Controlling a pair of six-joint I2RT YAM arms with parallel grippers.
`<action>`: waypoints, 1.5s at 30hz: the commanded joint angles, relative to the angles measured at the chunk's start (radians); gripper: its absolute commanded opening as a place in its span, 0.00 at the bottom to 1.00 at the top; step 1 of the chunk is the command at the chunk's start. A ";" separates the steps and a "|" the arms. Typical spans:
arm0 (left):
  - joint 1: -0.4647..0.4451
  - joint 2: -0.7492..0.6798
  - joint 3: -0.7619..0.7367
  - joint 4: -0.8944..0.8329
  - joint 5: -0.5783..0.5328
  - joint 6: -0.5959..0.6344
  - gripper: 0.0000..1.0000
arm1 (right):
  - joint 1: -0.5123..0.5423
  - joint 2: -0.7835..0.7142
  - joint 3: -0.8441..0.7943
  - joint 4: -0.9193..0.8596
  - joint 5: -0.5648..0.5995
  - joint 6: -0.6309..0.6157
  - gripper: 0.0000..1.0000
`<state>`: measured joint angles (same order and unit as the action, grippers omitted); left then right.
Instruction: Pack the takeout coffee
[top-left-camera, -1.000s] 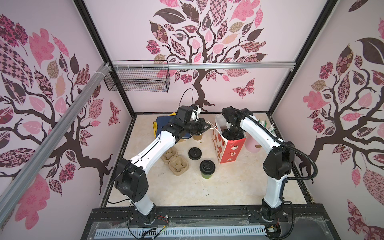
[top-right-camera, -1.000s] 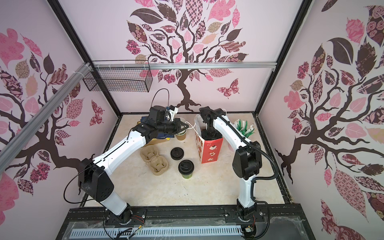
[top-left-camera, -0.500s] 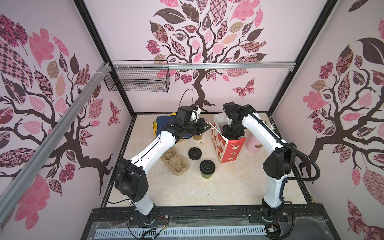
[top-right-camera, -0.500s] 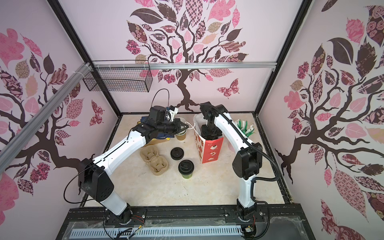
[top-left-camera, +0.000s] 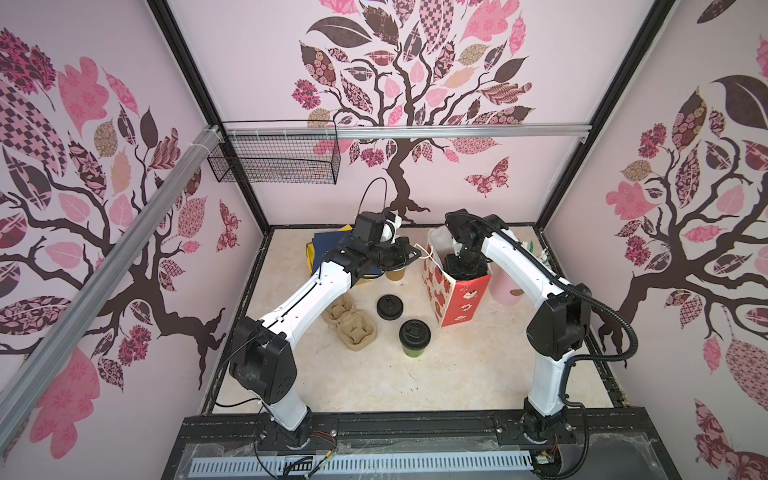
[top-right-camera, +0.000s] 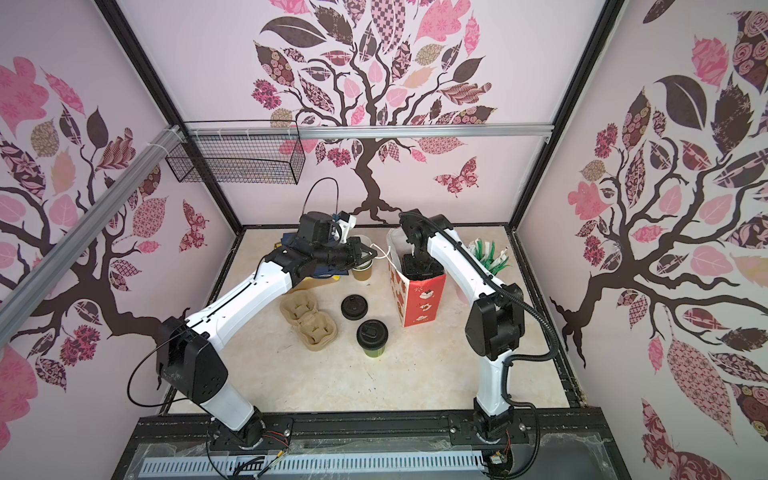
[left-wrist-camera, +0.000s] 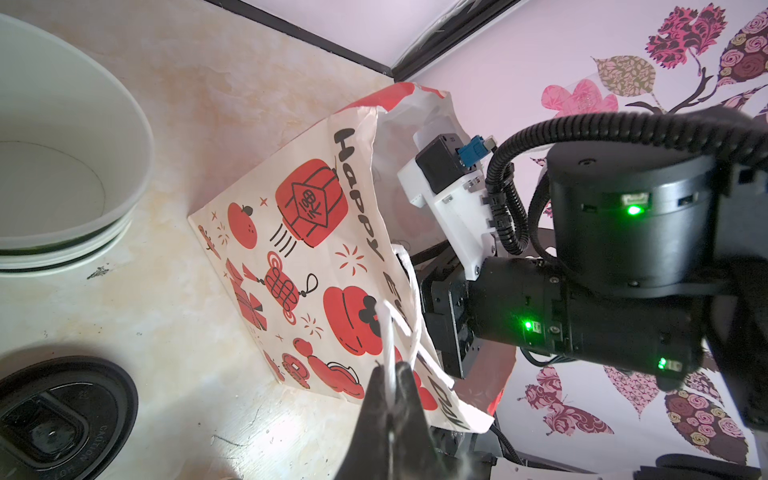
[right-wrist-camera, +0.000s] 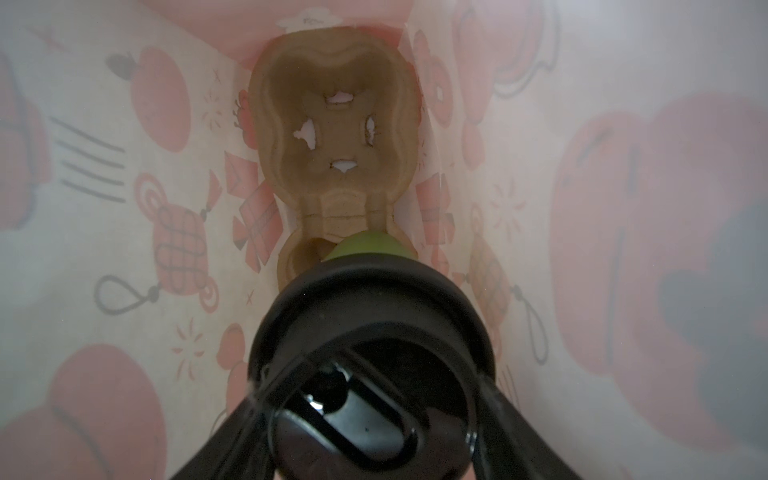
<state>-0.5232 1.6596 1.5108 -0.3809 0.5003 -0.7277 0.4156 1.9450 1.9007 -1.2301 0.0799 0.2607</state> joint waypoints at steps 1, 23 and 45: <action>0.004 -0.018 0.008 0.003 0.001 0.022 0.00 | -0.006 0.038 -0.057 0.030 -0.009 0.000 0.65; 0.004 -0.018 0.003 0.013 0.004 0.017 0.00 | -0.005 -0.034 0.043 -0.129 0.020 0.013 0.65; 0.003 -0.015 0.009 0.003 0.004 0.020 0.00 | -0.006 0.011 -0.076 0.016 -0.025 -0.002 0.65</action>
<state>-0.5236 1.6596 1.5105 -0.3836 0.5007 -0.7258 0.4137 1.9377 1.8378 -1.2285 0.0814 0.2607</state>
